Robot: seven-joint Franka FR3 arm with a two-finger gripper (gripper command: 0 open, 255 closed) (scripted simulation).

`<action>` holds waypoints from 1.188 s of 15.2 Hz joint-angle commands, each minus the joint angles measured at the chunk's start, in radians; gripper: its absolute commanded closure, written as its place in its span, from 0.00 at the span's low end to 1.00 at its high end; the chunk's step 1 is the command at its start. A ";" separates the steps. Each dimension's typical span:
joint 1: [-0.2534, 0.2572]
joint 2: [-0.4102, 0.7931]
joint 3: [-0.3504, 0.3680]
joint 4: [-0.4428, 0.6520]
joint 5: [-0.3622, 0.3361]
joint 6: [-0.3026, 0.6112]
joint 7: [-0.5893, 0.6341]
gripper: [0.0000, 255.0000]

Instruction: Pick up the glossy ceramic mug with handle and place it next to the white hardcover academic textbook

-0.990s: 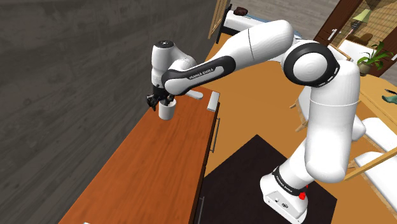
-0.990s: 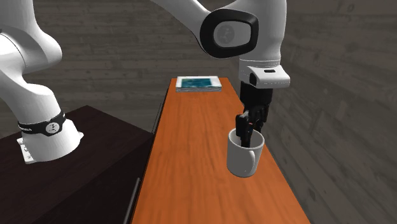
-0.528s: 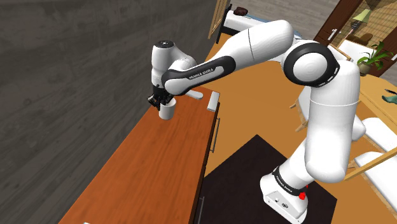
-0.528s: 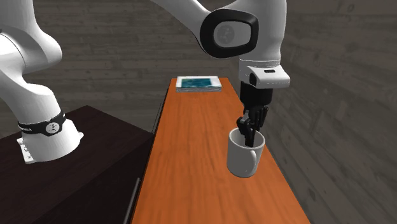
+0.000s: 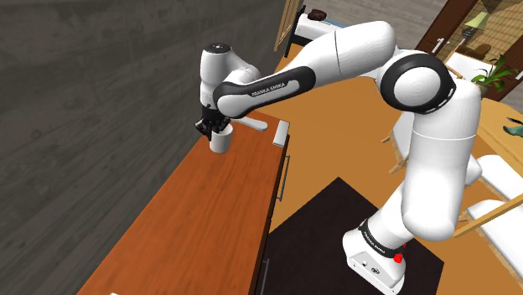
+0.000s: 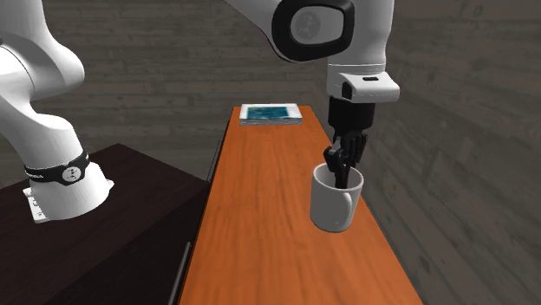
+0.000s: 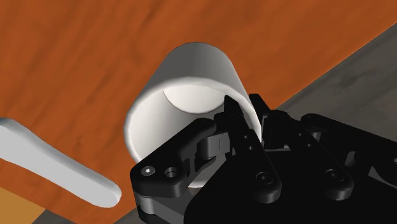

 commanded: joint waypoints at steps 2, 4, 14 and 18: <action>-0.002 -0.018 0.005 0.016 0.009 -0.033 -0.009 1.00; -0.003 -0.030 0.008 0.025 0.015 -0.054 -0.014 1.00; -0.007 -0.081 0.019 0.086 0.040 -0.162 -0.039 1.00; -0.008 -0.097 0.022 0.118 0.049 -0.208 -0.049 1.00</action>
